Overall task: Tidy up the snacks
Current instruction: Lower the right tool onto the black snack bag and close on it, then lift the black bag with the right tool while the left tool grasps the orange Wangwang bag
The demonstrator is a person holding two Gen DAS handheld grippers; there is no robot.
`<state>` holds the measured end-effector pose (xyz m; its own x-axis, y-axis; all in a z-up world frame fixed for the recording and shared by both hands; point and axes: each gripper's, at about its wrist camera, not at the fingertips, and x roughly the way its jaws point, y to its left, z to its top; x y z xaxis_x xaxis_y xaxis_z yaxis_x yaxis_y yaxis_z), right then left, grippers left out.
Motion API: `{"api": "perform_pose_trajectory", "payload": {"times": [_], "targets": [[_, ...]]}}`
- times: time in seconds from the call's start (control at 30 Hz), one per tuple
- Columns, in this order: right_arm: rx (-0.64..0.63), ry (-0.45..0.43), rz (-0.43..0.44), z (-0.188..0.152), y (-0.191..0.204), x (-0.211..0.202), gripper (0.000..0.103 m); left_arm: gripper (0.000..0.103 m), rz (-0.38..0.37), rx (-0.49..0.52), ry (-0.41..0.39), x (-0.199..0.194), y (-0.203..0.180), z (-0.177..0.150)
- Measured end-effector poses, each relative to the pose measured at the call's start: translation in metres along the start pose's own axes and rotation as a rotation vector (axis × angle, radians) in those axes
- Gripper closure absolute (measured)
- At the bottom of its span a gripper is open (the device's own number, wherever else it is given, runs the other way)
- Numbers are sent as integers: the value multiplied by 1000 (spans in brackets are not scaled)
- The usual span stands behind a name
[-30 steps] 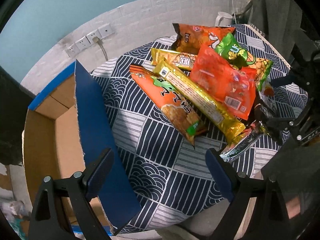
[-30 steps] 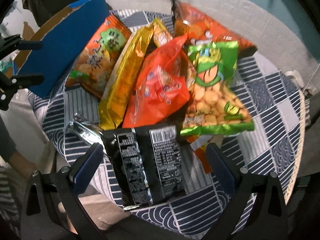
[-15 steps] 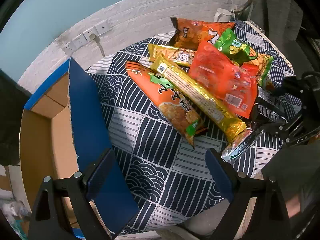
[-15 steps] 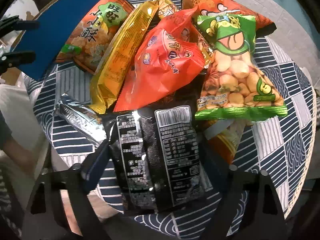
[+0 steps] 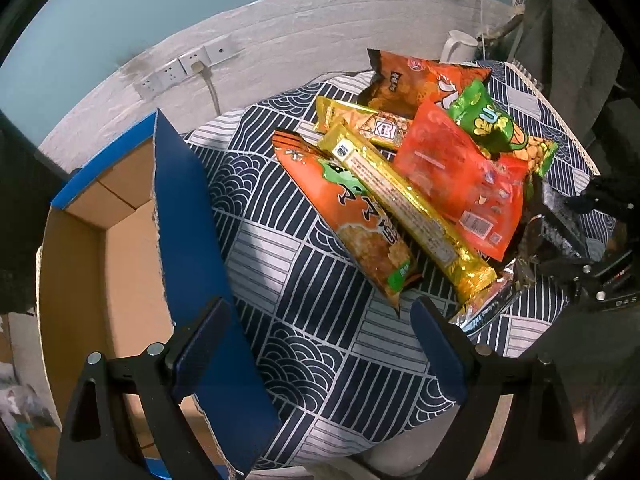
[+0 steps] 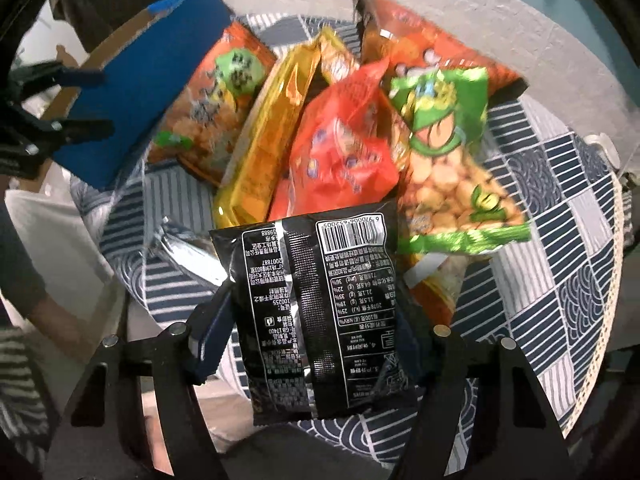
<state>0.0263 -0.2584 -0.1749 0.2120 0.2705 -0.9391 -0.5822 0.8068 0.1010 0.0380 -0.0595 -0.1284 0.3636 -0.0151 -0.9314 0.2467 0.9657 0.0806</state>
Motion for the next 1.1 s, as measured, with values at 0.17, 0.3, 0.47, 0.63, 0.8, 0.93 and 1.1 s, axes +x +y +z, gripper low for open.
{"api": "perform_pose_trajectory", "payload": {"times": [0.17, 0.3, 0.47, 0.63, 0.8, 0.93, 1.1], "targets": [[25, -52, -15, 7, -9, -25, 33, 10, -5, -7, 0, 0, 0, 10], [36, -91, -57, 16, -17, -34, 33, 10, -9, -28, 4, 4, 4, 23], [55, -137, -85, 40, -22, -43, 33, 10, -17, -74, 28, 16, 11, 40], [59, -166, -101, 62, -36, -60, 33, 10, -17, -105, 50, 28, 14, 55], [64, -173, -114, 76, -45, -64, 33, 10, -12, -117, 69, 41, 13, 66], [47, -172, -131, 86, -53, -62, 33, 10, 0, -107, 83, 53, 8, 74], [76, -167, -132, 91, -67, -58, 33, 10, 3, -134, 131, 74, 5, 77]]}}
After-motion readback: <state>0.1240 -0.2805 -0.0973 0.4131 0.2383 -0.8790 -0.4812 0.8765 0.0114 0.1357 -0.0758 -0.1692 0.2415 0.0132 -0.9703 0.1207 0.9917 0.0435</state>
